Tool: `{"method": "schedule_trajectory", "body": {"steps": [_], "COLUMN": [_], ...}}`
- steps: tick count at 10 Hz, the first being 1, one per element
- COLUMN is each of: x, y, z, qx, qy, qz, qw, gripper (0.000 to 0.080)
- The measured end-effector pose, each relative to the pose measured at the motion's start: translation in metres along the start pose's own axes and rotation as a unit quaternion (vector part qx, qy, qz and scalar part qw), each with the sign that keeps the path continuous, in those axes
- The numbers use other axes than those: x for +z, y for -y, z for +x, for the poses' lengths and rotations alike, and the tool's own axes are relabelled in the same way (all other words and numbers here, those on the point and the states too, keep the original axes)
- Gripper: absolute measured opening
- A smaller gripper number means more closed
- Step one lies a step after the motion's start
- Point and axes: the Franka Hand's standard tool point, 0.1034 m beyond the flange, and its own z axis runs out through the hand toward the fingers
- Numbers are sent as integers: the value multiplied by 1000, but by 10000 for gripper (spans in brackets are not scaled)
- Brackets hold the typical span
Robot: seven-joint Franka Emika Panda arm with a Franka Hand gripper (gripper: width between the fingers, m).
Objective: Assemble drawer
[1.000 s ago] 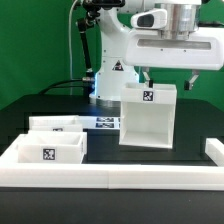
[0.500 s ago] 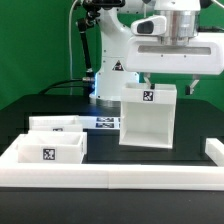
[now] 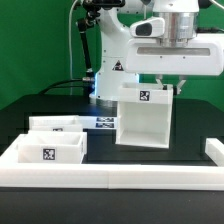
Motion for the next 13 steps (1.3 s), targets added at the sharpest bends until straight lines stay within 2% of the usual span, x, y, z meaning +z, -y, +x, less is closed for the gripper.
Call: {"method": "schedule_trajectory", "body": {"steps": [1,8,10,12,13], "x": [0,0,-3,-5,-7], "y": [0,1,10,15,22], "z": [0,4,30,49,64], "qx": [0,-2,-12,-25,-27], "qy": [0,-1,-10,-18,-26], "qz": [0,1,8,15,19], "qw": [1000,1000,1000,999,999], "gripper": [37,36,37,38,38]}}
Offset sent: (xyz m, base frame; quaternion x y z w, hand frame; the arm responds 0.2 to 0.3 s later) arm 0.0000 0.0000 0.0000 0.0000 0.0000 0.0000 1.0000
